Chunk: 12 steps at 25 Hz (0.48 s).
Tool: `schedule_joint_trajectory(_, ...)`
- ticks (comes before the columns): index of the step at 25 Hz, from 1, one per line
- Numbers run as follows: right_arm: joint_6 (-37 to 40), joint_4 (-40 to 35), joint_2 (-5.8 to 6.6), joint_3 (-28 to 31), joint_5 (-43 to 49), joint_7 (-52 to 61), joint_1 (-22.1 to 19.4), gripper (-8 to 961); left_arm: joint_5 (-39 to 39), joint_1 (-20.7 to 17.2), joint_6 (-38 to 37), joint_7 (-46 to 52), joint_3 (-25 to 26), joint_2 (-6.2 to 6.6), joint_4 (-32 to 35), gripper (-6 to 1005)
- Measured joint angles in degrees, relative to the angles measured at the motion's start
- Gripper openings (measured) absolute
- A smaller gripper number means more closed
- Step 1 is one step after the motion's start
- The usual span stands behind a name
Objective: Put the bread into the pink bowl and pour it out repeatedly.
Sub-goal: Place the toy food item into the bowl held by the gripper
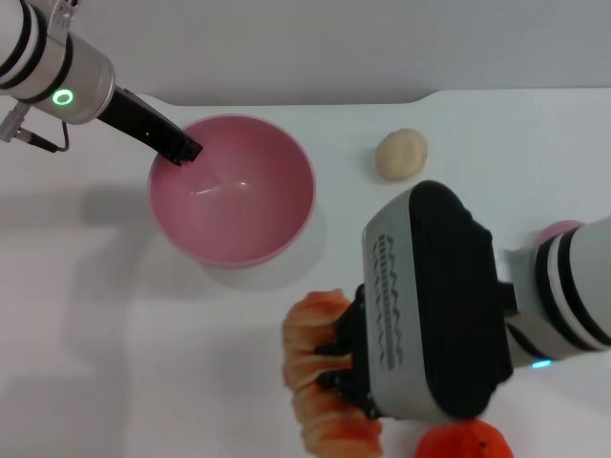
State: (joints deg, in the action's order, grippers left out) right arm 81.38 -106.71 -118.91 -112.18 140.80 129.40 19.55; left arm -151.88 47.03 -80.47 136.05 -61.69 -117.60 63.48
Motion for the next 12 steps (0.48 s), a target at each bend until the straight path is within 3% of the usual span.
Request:
schedule_joint_trajectory(5, 0.1, -5.8, -0.01, -2.2, 0.4, 0.0, -0.6, 166, 0.0, 0.0, 0.1, 0.0, 0.0, -0.05, 0.0, 42)
schedule_joint_trajectory(12, -2.8, -10.3, -0.01, -0.4, 0.6, 0.0, -0.6, 150, 0.2, -0.4, -0.1, 0.1, -1.1, -0.25, -0.1, 41)
